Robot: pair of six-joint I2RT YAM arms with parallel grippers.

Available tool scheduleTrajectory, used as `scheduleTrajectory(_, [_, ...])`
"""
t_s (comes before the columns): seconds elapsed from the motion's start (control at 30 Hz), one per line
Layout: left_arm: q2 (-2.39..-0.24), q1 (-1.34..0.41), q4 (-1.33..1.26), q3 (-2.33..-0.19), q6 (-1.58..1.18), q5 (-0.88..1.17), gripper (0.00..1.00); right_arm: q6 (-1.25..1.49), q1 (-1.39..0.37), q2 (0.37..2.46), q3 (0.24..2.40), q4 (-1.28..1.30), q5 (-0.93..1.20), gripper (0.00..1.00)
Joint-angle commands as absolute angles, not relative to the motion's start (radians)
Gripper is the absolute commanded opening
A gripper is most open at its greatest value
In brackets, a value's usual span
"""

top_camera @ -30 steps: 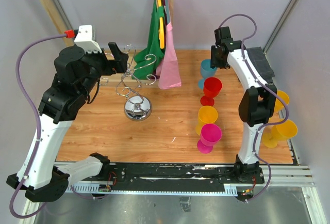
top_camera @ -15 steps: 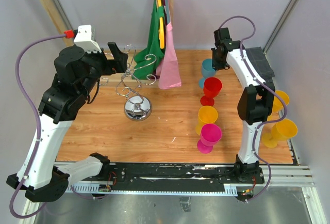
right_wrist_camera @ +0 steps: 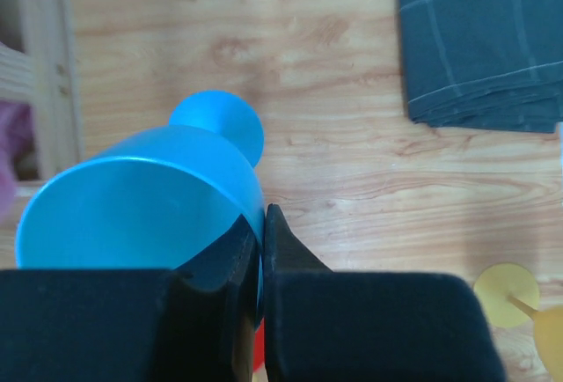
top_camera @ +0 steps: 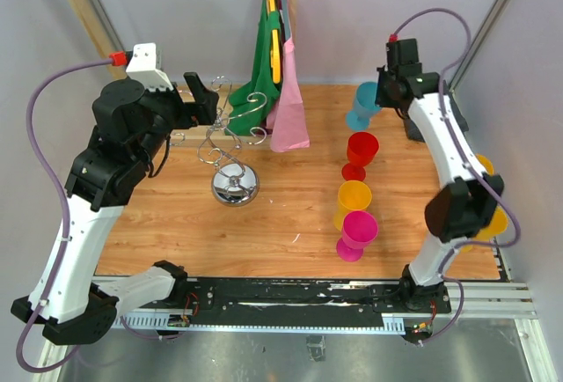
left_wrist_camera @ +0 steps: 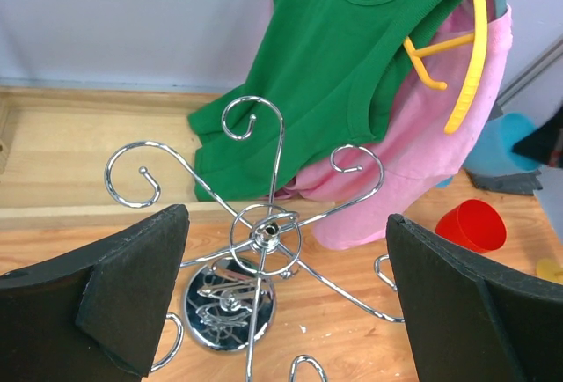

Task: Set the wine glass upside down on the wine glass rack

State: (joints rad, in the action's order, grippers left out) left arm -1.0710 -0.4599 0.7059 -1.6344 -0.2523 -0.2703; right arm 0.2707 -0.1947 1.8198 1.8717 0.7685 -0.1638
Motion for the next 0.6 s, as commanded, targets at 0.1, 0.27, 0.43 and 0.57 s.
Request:
scheduleTrajectory(0.1, [-1.031, -0.466, 0.680, -1.630, -0.286, -0.233, 0.99, 0.325, -0.182, 1.457, 1.684, 0.493, -0.157, 0.01])
scheduleTrajectory(0.27, [-1.001, -0.466, 0.619, -1.593, -0.317, -0.165, 0.99, 0.385, -0.182, 1.262, 1.589, 0.352, -0.065, 0.01])
scheduleTrajectory(0.43, [-1.007, -0.466, 0.596, -1.588, -0.359, -0.141, 0.99, 0.486, -0.165, 1.123, 1.539, 0.164, 0.138, 0.01])
scheduleTrajectory(0.57, [-1.011, -0.466, 0.585, -1.588, -0.375, -0.112, 0.99, 0.618, -0.144, 1.101, 1.554, 0.016, 0.337, 0.01])
